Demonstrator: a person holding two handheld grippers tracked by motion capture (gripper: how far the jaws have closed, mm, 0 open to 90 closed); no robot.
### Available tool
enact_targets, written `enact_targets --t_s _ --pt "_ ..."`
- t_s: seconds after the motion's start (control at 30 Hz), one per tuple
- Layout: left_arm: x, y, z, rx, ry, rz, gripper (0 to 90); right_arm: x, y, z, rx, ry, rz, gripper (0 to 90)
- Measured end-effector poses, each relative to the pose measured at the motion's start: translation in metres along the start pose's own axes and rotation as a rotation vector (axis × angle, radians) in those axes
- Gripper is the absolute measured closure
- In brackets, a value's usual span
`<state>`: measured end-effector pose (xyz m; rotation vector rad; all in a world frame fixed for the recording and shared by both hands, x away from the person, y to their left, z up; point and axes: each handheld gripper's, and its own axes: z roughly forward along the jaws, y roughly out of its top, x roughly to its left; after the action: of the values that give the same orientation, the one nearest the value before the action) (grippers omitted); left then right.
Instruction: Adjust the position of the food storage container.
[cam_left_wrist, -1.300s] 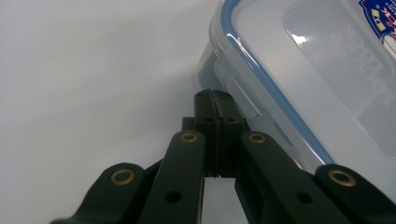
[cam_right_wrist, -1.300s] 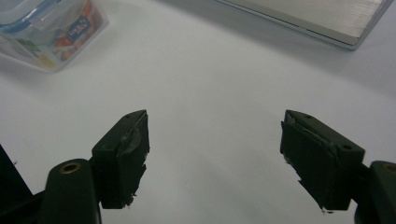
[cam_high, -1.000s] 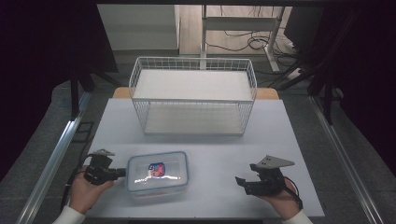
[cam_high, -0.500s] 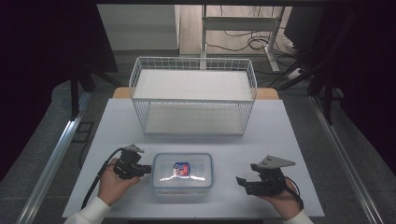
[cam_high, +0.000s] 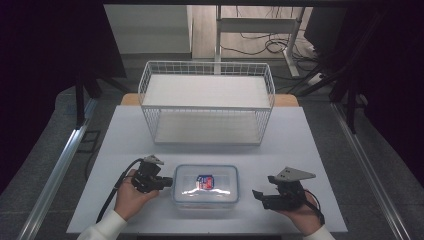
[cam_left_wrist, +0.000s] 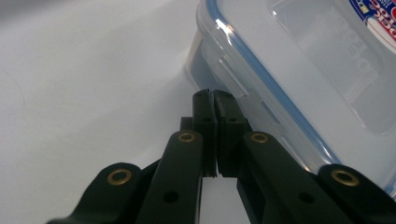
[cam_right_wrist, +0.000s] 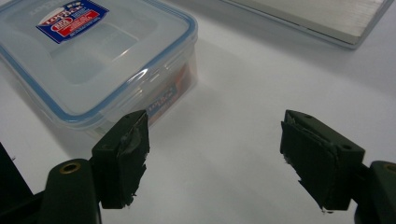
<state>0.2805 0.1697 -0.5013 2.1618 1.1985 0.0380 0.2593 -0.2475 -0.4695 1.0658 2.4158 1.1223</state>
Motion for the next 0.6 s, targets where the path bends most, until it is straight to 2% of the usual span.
enact_targets --t_s 0.07,0.13,0.27,0.37,0.4,0.5,0.6 --pt "0.002 -0.002 -0.004 -0.001 0.012 0.011 88.4 0.001 0.001 0.0 -0.01 0.005 -0.001 23.3" --pt "0.005 -0.006 -0.008 -0.014 0.009 0.005 88.8 0.002 0.002 -0.001 -0.027 0.016 -0.011 22.2" --pt "0.007 -0.012 -0.024 -0.086 0.005 -0.022 86.5 0.003 0.001 -0.002 -0.036 0.014 -0.021 21.1" --pt "0.006 -0.016 -0.032 -0.138 0.034 -0.034 74.6 0.002 0.0 0.0 -0.032 0.015 -0.013 21.0" --pt "0.005 -0.016 -0.033 -0.145 0.039 -0.035 67.5 0.002 0.0 0.0 -0.029 0.016 -0.011 21.0" --pt "0.002 -0.019 -0.032 -0.13 0.07 -0.024 50.6 0.003 0.0 0.001 -0.028 0.019 -0.007 20.7" --pt "0.001 -0.021 -0.032 -0.134 0.075 -0.046 35.8 0.003 0.0 0.002 -0.038 0.041 0.014 20.2"
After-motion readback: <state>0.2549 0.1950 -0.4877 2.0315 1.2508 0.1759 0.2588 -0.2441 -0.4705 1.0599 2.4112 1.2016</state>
